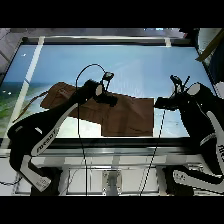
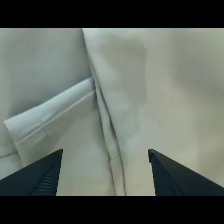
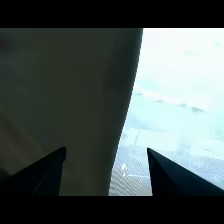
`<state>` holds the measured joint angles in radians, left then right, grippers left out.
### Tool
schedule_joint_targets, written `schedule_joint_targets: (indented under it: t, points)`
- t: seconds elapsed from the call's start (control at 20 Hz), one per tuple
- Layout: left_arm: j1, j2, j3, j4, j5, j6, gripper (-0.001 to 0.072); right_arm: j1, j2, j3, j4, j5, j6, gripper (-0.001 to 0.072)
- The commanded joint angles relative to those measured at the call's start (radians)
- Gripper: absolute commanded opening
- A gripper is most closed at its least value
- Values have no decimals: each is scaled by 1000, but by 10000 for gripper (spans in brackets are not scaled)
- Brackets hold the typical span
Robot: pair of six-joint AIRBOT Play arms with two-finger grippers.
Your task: Fold the clothes and pants, and hang the long-sleeved shirts on hangers.
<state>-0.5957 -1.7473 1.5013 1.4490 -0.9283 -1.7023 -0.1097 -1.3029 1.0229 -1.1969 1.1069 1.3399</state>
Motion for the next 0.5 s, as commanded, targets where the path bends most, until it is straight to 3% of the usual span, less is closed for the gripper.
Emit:
schedule_joint_targets:
  t: [0.0, 0.15, 0.35, 0.45]
  points:
    - [11, 0, -1, 2, -2, 1, 581, -2, 0, 1, 8, 6, 1, 549]
    - [67, 43, -1, 123, -112, -18, 582, -2, 0, 1, 7, 2, 0, 548]
    - [128, 30, -1, -14, -86, -11, 581, -2, 0, 1, 14, -8, 1, 548]
    - [126, -1, -1, -132, -52, 46, 581, -2, 0, 1, 18, -4, 1, 549]
